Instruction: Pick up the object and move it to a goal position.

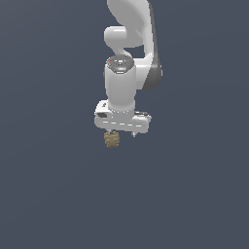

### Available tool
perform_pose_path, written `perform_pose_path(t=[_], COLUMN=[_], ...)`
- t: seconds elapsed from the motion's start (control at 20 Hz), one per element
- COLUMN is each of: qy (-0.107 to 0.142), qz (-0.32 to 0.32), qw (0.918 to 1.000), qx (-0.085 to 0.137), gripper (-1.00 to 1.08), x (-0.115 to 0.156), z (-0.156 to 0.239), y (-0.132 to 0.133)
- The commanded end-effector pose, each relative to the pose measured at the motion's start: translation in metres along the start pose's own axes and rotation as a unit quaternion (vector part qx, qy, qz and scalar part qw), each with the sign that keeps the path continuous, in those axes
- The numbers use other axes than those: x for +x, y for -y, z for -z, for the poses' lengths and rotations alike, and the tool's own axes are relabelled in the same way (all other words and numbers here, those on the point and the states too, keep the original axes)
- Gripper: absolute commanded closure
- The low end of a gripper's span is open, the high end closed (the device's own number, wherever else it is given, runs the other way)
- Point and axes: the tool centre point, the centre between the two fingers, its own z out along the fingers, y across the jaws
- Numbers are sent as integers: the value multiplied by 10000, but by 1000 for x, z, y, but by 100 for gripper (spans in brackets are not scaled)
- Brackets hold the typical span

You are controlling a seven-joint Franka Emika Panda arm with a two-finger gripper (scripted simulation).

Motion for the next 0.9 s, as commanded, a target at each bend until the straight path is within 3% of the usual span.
perform_pose_path(t=[0.0,0.4,0.85], qy=[15,70,123], qz=[-287,-1450,-2778], qw=[9996,9894,9606], qx=[3,3,-18], gripper=[-92,-92,-92], x=[-2,-9,-17], z=[-3,-17,-32], y=[-2,-13,-25])
